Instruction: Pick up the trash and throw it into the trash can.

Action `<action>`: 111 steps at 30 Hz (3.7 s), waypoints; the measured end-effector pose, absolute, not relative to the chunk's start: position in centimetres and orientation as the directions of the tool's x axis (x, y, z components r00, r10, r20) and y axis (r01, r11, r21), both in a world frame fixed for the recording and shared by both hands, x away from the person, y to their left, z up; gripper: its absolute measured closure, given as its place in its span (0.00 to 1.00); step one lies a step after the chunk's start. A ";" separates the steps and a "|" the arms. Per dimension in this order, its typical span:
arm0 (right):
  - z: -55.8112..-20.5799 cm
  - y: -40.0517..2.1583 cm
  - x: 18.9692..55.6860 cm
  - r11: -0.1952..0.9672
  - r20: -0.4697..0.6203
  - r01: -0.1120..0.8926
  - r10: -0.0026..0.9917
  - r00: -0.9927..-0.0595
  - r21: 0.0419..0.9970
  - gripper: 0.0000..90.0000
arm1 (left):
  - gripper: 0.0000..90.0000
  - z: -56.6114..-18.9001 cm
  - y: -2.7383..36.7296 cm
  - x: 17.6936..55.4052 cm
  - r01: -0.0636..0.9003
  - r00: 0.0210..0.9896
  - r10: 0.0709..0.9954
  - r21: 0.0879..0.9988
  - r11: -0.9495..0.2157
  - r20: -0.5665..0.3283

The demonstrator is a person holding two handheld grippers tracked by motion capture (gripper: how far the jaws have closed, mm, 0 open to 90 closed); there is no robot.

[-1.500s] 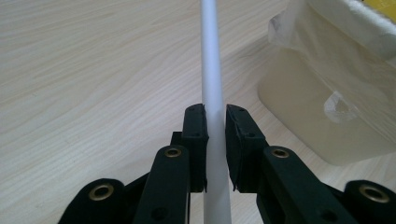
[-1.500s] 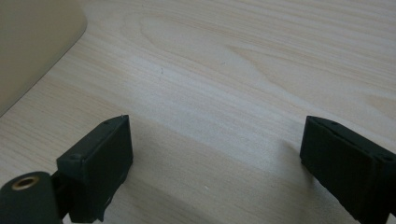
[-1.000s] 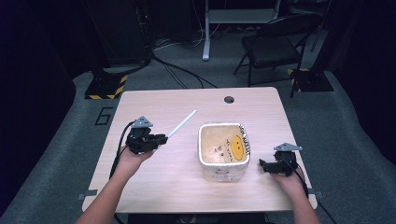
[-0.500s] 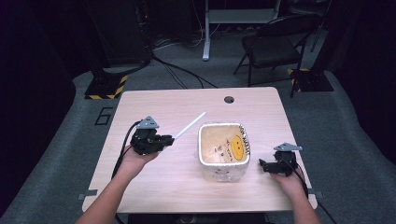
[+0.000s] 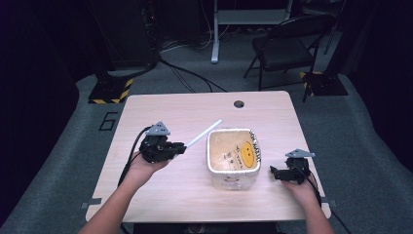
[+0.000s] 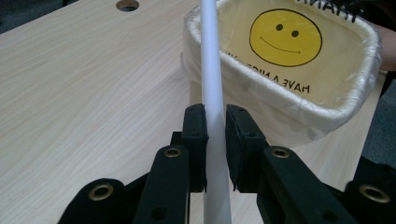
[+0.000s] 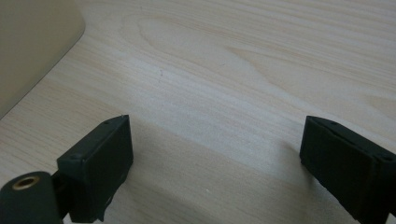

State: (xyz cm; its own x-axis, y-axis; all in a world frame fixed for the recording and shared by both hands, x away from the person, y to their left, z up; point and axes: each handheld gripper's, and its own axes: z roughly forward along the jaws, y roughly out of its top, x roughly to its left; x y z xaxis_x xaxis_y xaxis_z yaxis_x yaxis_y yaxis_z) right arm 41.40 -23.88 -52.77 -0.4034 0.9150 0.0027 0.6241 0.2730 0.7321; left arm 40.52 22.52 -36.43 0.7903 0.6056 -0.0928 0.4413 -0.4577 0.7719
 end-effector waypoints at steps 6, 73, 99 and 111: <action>-52.8 -23.9 41.4 0.273 0.003 0.624 0.915 -0.404 0.732 0.10 | 0.87 -36.2 21.9 40.2 0.425 0.807 0.584 0.772 -0.473 -0.087; -52.8 -23.9 41.4 0.273 0.003 0.624 0.915 -0.404 0.732 0.10 | 0.53 -37.1 19.3 39.7 0.400 0.830 0.550 0.783 -0.476 -0.091; -52.8 -23.9 41.4 0.273 0.003 0.624 0.915 -0.404 0.732 0.10 | 0.51 -39.4 23.7 41.0 0.453 0.739 0.670 0.790 -0.413 -0.073; -52.8 -23.9 41.4 0.273 0.003 0.624 0.915 -0.404 0.732 0.10 | 0.51 -40.9 25.9 41.8 0.480 0.688 0.723 0.787 -0.388 -0.063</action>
